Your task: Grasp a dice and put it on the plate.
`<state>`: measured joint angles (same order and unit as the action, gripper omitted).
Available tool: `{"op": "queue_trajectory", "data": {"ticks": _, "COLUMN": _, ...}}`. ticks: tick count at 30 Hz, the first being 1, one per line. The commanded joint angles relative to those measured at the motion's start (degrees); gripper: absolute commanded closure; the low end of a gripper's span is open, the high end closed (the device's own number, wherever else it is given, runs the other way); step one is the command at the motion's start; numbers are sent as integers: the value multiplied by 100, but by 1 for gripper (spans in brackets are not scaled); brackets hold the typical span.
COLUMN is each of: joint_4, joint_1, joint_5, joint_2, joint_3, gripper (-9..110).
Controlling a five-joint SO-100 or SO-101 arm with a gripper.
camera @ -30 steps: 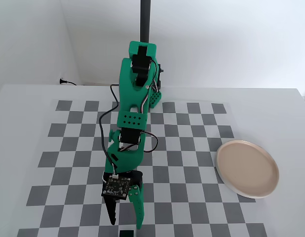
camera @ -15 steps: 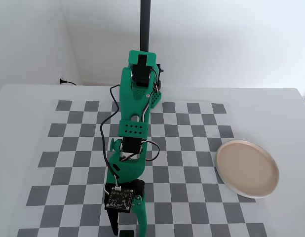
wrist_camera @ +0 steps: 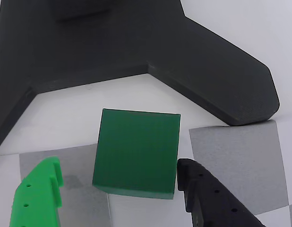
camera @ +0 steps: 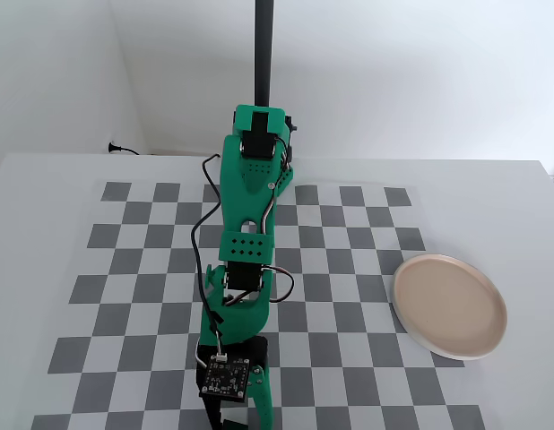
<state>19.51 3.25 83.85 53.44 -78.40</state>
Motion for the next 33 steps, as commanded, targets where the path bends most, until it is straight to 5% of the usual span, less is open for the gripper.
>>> {"op": "queue_trajectory", "data": {"ticks": 1, "joint_4": 9, "joint_1": -62, "joint_5": -53, "joint_2": 176, "joint_3": 606, "gripper": 81}}
{"op": "queue_trajectory", "data": {"ticks": 12, "joint_4": 44, "joint_1": -18, "joint_5": -97, "joint_2": -158, "joint_3": 905, "gripper": 83}}
{"op": "queue_trajectory", "data": {"ticks": 22, "joint_4": 18, "joint_1": 35, "joint_5": -79, "joint_2": -202, "joint_3": 914, "gripper": 105}}
{"op": "queue_trajectory", "data": {"ticks": 33, "joint_4": 141, "joint_1": -44, "joint_5": -26, "joint_2": 387, "joint_3": 914, "gripper": 106}}
